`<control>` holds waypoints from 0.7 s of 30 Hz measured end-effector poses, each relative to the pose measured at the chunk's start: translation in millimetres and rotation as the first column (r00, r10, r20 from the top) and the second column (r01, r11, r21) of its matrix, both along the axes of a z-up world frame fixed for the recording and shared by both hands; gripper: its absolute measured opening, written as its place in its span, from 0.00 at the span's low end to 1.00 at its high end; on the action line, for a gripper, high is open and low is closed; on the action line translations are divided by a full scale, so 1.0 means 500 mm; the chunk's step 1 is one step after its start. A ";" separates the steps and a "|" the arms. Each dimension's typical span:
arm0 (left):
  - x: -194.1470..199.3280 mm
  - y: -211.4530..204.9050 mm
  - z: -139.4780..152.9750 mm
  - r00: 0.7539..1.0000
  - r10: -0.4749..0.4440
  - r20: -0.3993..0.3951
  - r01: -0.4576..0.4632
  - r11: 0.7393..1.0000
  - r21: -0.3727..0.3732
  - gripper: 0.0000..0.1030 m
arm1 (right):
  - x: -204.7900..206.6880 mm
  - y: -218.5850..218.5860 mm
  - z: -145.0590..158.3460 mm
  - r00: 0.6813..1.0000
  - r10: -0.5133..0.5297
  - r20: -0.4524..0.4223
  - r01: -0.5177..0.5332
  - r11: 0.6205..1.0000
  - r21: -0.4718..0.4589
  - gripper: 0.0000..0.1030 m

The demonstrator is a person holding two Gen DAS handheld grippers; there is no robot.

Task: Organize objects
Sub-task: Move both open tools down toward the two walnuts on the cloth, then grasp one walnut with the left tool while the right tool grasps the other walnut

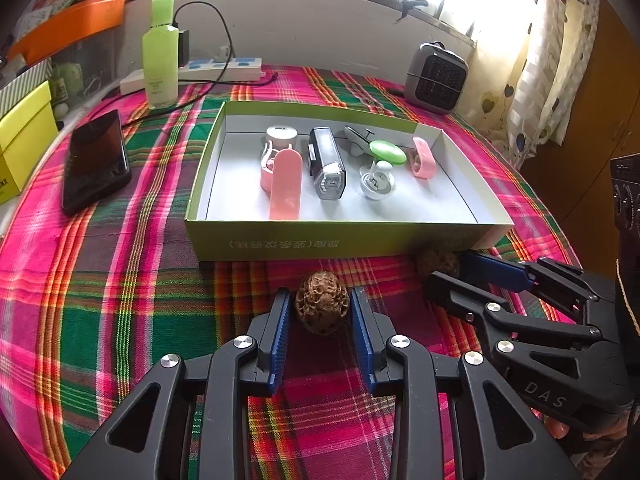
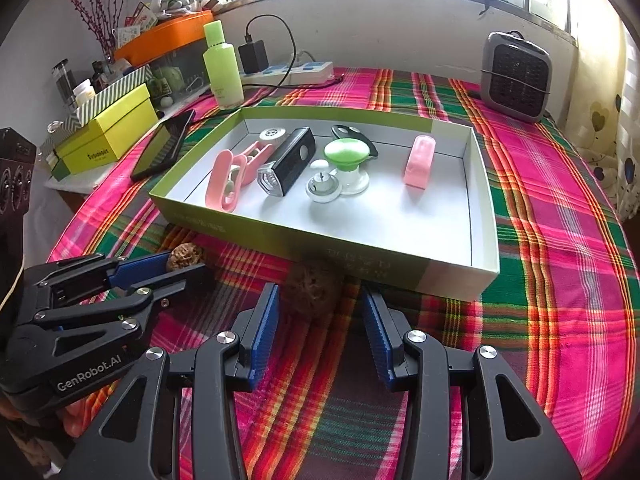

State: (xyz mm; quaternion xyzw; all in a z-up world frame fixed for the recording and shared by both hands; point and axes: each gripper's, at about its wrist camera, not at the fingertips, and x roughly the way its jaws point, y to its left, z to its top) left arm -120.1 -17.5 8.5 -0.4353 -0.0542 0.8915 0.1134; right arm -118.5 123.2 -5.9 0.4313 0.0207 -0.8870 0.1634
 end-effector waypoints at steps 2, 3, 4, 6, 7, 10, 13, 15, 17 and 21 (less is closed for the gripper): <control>-0.002 -0.001 0.000 1.000 -0.001 0.001 0.001 1.000 0.002 0.28 | -0.002 -0.002 -0.002 1.000 -0.005 0.002 0.005 1.000 0.007 0.42; -0.002 -0.001 0.000 1.000 -0.002 0.001 0.002 1.000 0.001 0.29 | -0.004 -0.004 -0.003 1.000 -0.005 0.004 0.005 1.000 0.011 0.42; -0.002 -0.001 0.000 1.000 -0.001 0.000 0.001 1.000 -0.004 0.31 | -0.005 -0.006 -0.004 1.000 -0.007 0.007 0.007 1.000 0.016 0.42; -0.005 -0.003 0.000 1.000 0.002 -0.001 -0.002 1.000 -0.010 0.33 | -0.007 -0.008 -0.006 1.000 -0.012 0.004 0.012 1.000 0.029 0.42; -0.005 -0.004 0.000 1.000 0.003 -0.001 -0.003 1.000 -0.005 0.33 | -0.008 -0.010 -0.006 1.000 -0.016 0.004 0.016 0.999 0.034 0.42; -0.007 -0.006 0.000 1.000 0.004 0.001 -0.004 1.000 0.000 0.33 | -0.011 -0.010 -0.006 1.000 -0.024 0.004 0.024 0.999 0.037 0.42; -0.007 -0.005 0.000 1.000 0.007 0.001 -0.007 1.000 -0.001 0.33 | -0.014 -0.013 -0.008 0.999 -0.033 -0.003 0.033 0.998 0.053 0.42; -0.008 -0.006 0.000 1.000 0.012 0.001 -0.012 1.000 0.009 0.33 | -0.014 -0.018 -0.009 0.999 -0.033 -0.010 0.034 0.997 0.072 0.42; -0.009 -0.006 -0.001 1.000 0.013 0.000 -0.013 1.000 0.007 0.33 | -0.012 -0.025 -0.010 0.999 -0.031 -0.021 0.033 0.994 0.101 0.42; -0.006 -0.001 -0.001 1.000 0.017 -0.006 -0.017 1.000 -0.014 0.33 | -0.013 -0.022 -0.009 0.999 -0.046 -0.020 0.048 0.995 0.089 0.42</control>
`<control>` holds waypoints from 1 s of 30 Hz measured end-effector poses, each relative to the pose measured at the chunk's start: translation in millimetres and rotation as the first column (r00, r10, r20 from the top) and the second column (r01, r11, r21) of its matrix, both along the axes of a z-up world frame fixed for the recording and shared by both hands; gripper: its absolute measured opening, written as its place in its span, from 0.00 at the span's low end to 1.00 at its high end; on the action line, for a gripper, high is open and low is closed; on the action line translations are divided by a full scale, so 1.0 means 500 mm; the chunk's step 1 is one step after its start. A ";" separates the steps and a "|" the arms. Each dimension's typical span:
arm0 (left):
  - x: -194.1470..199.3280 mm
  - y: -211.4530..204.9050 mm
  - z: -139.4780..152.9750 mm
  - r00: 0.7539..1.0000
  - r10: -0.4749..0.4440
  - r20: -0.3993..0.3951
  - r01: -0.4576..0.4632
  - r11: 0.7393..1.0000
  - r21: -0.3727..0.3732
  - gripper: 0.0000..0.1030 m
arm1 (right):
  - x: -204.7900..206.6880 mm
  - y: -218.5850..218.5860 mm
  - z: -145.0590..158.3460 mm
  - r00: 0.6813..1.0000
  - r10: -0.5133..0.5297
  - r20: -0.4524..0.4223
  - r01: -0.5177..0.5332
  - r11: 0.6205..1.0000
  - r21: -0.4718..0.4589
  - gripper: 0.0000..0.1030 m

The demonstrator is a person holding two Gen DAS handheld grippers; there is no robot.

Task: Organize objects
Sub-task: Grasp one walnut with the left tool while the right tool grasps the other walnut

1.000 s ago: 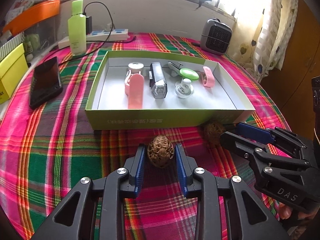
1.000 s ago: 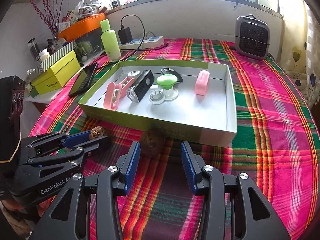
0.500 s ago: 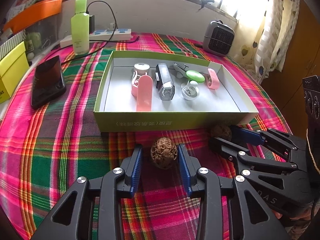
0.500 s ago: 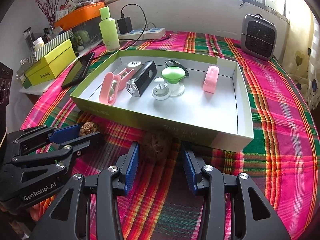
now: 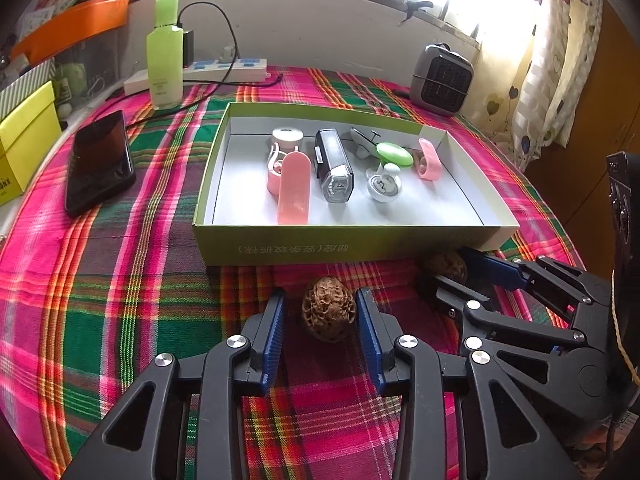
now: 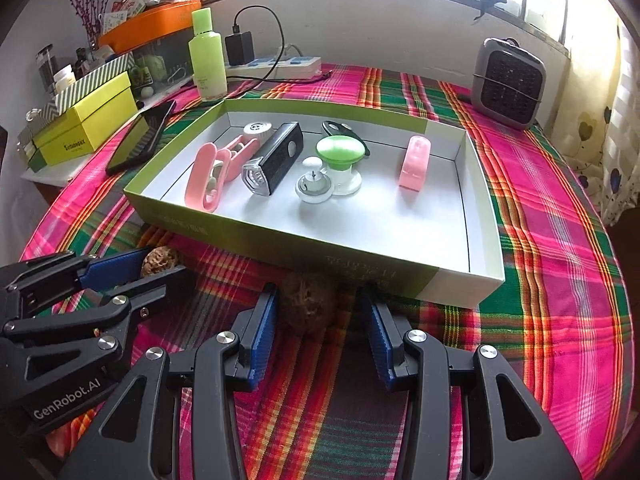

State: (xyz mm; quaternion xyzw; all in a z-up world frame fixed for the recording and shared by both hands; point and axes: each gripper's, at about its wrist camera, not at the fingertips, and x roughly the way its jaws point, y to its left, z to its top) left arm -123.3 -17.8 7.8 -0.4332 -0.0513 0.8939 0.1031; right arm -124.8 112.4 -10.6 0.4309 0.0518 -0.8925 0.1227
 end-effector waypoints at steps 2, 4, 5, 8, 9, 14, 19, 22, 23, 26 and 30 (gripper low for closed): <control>0.000 0.000 -0.001 1.000 0.004 0.001 -0.004 1.000 0.004 0.33 | 0.000 0.001 0.000 1.000 0.000 0.000 0.000 1.000 -0.001 0.42; 0.001 -0.001 -0.001 1.000 0.005 0.000 -0.005 1.000 0.002 0.33 | 0.000 0.001 0.001 1.000 -0.001 0.000 0.001 1.000 -0.002 0.42; 0.001 -0.002 -0.002 1.000 0.006 -0.001 -0.006 1.000 0.000 0.33 | 0.000 0.001 0.001 1.000 -0.001 0.000 0.001 1.000 -0.001 0.42; 0.001 -0.002 -0.002 1.000 0.006 -0.001 -0.006 1.000 -0.001 0.31 | 0.002 0.001 0.001 1.000 -0.004 -0.002 0.004 1.000 0.003 0.42; 0.001 -0.001 -0.002 1.000 0.008 -0.002 -0.008 1.000 -0.003 0.30 | 0.002 0.001 0.001 1.000 -0.006 -0.002 0.006 1.000 0.002 0.42; 0.000 -0.005 -0.002 1.000 0.015 0.000 -0.015 1.000 -0.007 0.27 | 0.002 0.005 0.001 1.000 -0.017 -0.002 0.017 1.000 -0.006 0.37; 0.000 -0.004 -0.002 1.000 0.016 -0.001 -0.016 1.000 -0.009 0.27 | 0.004 0.007 0.002 1.000 -0.022 -0.003 0.022 1.000 -0.012 0.34; 0.000 -0.004 -0.002 1.000 0.016 -0.001 -0.016 1.000 -0.010 0.27 | 0.005 0.007 0.002 1.000 -0.024 -0.003 0.024 1.000 -0.015 0.30; -0.001 -0.005 -0.002 1.000 0.017 -0.001 -0.017 1.000 -0.011 0.27 | 0.005 0.007 0.002 1.000 -0.025 -0.002 0.025 1.000 -0.018 0.30; 0.000 -0.003 -0.002 1.000 0.017 -0.001 -0.017 1.000 -0.011 0.27 | 0.006 0.008 0.003 1.000 -0.026 -0.002 0.026 0.999 -0.023 0.30; 0.001 -0.002 -0.002 1.000 0.017 -0.001 -0.017 1.000 -0.011 0.27 | 0.009 0.010 0.002 1.000 -0.024 0.000 0.024 0.999 -0.034 0.30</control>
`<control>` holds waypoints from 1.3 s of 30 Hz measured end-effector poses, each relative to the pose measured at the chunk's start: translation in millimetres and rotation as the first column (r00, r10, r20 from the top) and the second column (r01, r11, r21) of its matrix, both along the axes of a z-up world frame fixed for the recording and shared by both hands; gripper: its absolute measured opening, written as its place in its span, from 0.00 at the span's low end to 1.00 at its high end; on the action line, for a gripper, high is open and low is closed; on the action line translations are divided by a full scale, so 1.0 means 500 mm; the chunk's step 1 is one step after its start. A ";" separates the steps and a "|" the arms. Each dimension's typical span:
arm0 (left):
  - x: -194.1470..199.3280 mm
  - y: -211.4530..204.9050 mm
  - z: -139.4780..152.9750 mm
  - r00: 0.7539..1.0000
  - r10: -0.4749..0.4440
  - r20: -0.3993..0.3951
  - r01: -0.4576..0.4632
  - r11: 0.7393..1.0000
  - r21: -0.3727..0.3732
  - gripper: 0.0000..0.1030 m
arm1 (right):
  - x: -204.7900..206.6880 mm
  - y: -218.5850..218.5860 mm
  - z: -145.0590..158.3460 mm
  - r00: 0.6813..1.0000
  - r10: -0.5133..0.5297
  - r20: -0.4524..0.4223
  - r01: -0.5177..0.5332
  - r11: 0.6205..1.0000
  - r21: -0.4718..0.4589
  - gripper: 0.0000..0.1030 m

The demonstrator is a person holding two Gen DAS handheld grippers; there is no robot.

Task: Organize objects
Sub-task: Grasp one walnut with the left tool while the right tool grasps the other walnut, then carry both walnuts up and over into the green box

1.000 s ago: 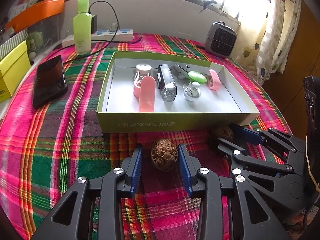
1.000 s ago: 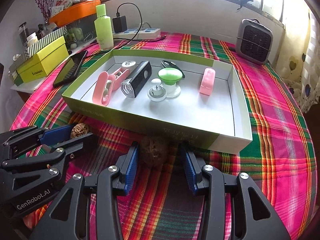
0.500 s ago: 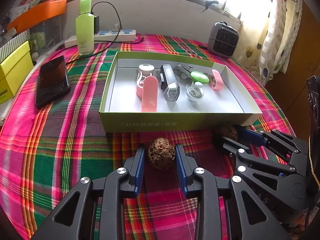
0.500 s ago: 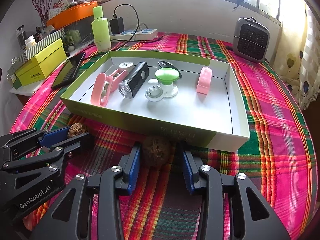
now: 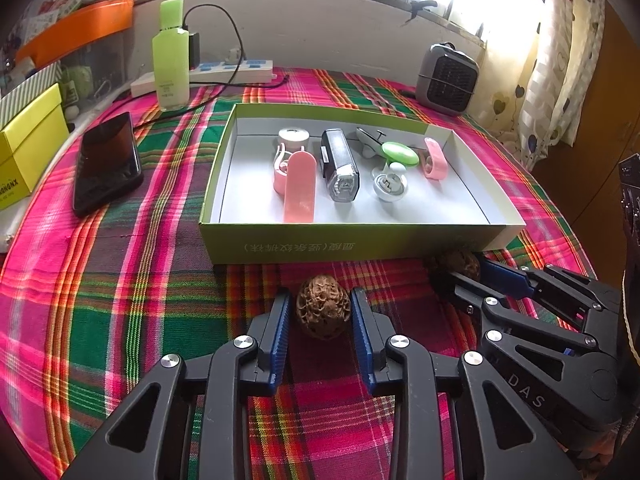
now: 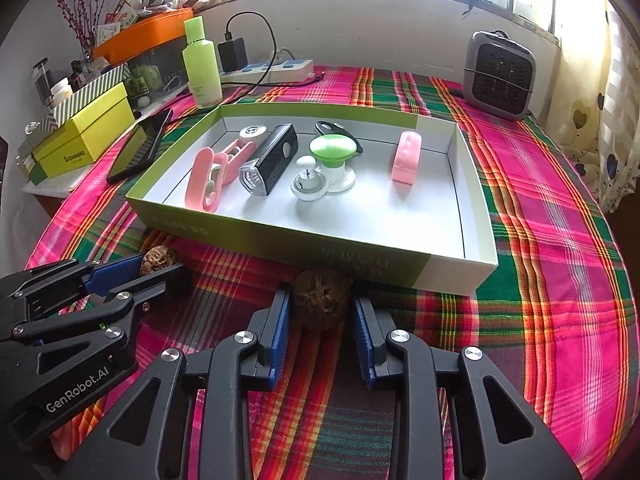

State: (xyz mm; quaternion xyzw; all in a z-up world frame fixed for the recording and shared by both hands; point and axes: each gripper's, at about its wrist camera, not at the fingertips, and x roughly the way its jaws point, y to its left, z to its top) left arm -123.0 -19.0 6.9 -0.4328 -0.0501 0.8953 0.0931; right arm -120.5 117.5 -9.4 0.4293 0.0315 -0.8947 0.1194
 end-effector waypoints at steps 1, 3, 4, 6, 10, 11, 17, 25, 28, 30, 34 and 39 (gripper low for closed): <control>0.000 0.001 0.000 1.000 0.000 0.000 0.000 1.000 0.000 0.27 | 0.001 0.000 0.000 1.000 0.001 0.000 -0.001 1.000 -0.002 0.30; 0.000 -0.001 0.000 1.000 0.001 0.001 -0.001 1.000 0.000 0.27 | 0.003 0.000 0.000 1.000 0.003 0.001 -0.003 1.000 -0.005 0.30; 0.000 -0.001 0.001 1.000 0.000 0.000 0.000 1.000 0.000 0.27 | 0.004 0.000 0.000 1.000 0.003 0.001 -0.003 1.000 -0.006 0.30; 0.000 -0.002 0.001 1.000 0.001 0.001 -0.001 1.000 -0.001 0.27 | 0.005 0.000 0.000 1.000 0.006 0.003 -0.006 1.000 -0.011 0.30; 0.001 -0.002 0.002 1.000 0.004 0.000 -0.004 1.000 0.002 0.27 | 0.013 0.004 0.001 1.000 0.008 0.005 -0.008 1.000 -0.023 0.30; 0.001 -0.005 0.002 1.000 0.006 0.000 -0.006 1.000 0.002 0.27 | 0.014 0.005 0.001 1.000 0.009 0.006 -0.009 1.000 -0.028 0.30; 0.003 -0.010 0.010 1.000 0.002 -0.011 -0.002 1.000 -0.007 0.27 | 0.021 0.010 0.005 1.000 0.009 0.001 -0.009 0.999 -0.049 0.30; 0.017 0.008 0.028 0.999 -0.012 -0.035 0.012 1.000 -0.016 0.27 | 0.027 0.021 0.022 1.000 0.009 -0.017 -0.010 0.997 -0.075 0.30; 0.018 0.014 0.041 0.999 -0.020 -0.048 0.020 1.000 -0.014 0.27 | 0.029 0.030 0.032 0.999 0.002 -0.033 -0.004 0.997 -0.083 0.30; 0.018 0.019 0.049 0.998 -0.025 -0.056 0.024 1.000 -0.016 0.27 | 0.029 0.034 0.038 0.999 -0.001 -0.037 -0.002 0.996 -0.088 0.30; 0.013 0.035 0.061 0.997 -0.031 -0.064 0.030 0.999 -0.018 0.27 | 0.030 0.040 0.051 0.999 -0.001 -0.054 -0.004 0.995 -0.095 0.30; 0.004 0.046 0.071 0.997 -0.041 -0.071 0.039 0.999 -0.025 0.27 | 0.022 0.046 0.063 0.998 -0.007 -0.068 0.001 0.995 -0.095 0.30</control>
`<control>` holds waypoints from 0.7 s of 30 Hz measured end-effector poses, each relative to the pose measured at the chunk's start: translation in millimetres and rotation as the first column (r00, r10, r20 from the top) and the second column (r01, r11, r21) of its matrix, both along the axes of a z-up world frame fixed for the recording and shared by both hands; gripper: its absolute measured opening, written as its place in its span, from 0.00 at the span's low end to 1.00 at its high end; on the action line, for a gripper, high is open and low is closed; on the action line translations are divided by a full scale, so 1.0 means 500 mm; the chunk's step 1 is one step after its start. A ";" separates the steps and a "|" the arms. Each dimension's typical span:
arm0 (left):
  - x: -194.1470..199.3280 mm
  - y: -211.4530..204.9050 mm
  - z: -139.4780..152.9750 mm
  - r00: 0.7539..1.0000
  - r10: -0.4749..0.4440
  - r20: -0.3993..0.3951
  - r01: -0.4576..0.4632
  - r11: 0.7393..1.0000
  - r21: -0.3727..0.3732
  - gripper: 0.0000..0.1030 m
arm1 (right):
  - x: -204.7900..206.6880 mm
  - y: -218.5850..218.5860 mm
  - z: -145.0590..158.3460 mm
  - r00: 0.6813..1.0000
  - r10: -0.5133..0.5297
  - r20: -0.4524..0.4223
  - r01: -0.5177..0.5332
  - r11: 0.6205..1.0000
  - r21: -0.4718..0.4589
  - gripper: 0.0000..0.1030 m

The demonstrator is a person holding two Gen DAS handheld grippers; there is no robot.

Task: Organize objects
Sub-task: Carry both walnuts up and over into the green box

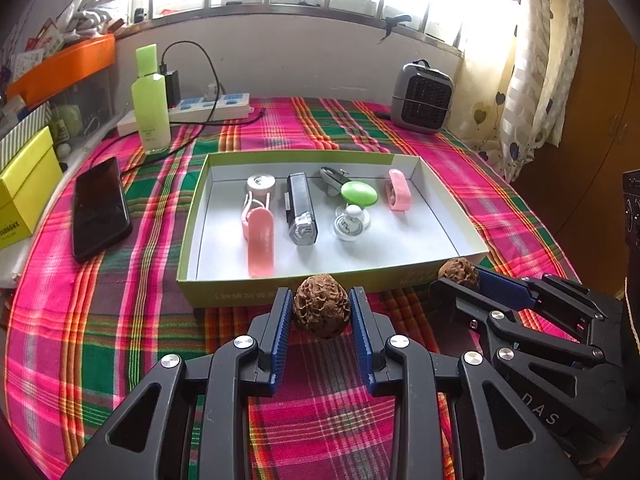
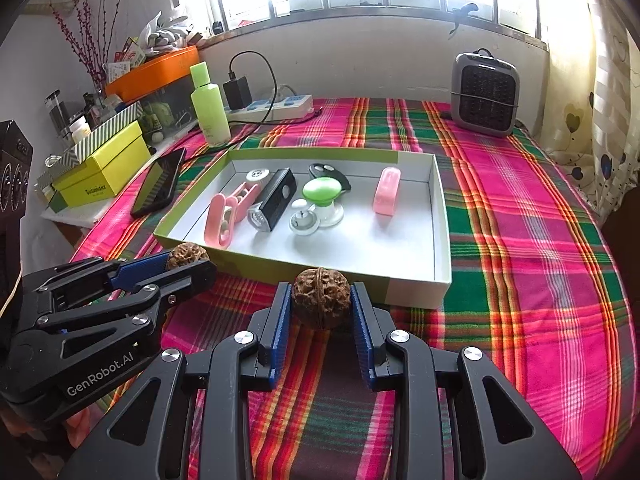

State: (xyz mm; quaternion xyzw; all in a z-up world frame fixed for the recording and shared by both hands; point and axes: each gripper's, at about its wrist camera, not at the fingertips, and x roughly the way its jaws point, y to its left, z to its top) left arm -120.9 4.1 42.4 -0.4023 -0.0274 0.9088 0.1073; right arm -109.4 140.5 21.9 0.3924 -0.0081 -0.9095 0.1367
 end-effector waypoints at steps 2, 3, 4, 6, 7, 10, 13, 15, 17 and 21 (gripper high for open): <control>-0.003 0.004 0.005 1.000 -0.002 -0.004 0.002 1.000 0.002 0.27 | -0.004 0.006 0.004 1.000 -0.005 -0.003 0.005 1.000 -0.003 0.30; -0.006 0.005 0.008 1.000 -0.003 -0.008 0.003 1.000 -0.001 0.27 | -0.006 0.008 0.007 1.000 -0.008 -0.006 0.008 1.000 -0.003 0.30; -0.009 0.006 0.010 1.000 -0.002 -0.010 0.002 1.000 -0.005 0.27 | -0.008 0.011 0.009 1.000 -0.010 -0.010 0.010 1.000 -0.003 0.30; -0.017 0.009 0.013 1.000 -0.007 -0.010 0.007 1.000 -0.003 0.27 | -0.014 0.016 0.013 1.000 -0.012 -0.013 0.012 1.000 -0.004 0.30; -0.022 0.010 0.014 1.000 -0.005 -0.008 0.005 1.000 0.000 0.27 | -0.016 0.018 0.014 1.000 -0.014 -0.015 0.014 1.000 -0.003 0.30; -0.035 0.013 0.015 1.000 -0.001 -0.006 0.001 1.000 -0.002 0.27 | -0.028 0.027 0.018 1.000 -0.020 -0.015 0.020 1.000 -0.005 0.30; -0.048 0.015 0.014 1.000 -0.005 0.002 0.005 1.000 0.008 0.27 | -0.043 0.035 0.019 1.000 -0.028 -0.012 0.028 1.000 -0.005 0.30; -0.059 0.019 0.012 1.000 -0.005 0.008 0.005 1.000 0.005 0.27 | -0.052 0.040 0.019 0.999 -0.031 -0.008 0.031 1.000 -0.005 0.30; -0.069 0.021 0.010 1.000 -0.003 0.014 0.003 1.000 0.004 0.27 | -0.060 0.042 0.019 0.999 -0.031 -0.008 0.031 1.000 0.000 0.30; -0.087 0.027 0.005 1.000 -0.003 0.020 0.004 1.000 -0.006 0.27 | -0.080 0.048 0.015 0.999 -0.034 0.002 0.034 0.999 0.002 0.30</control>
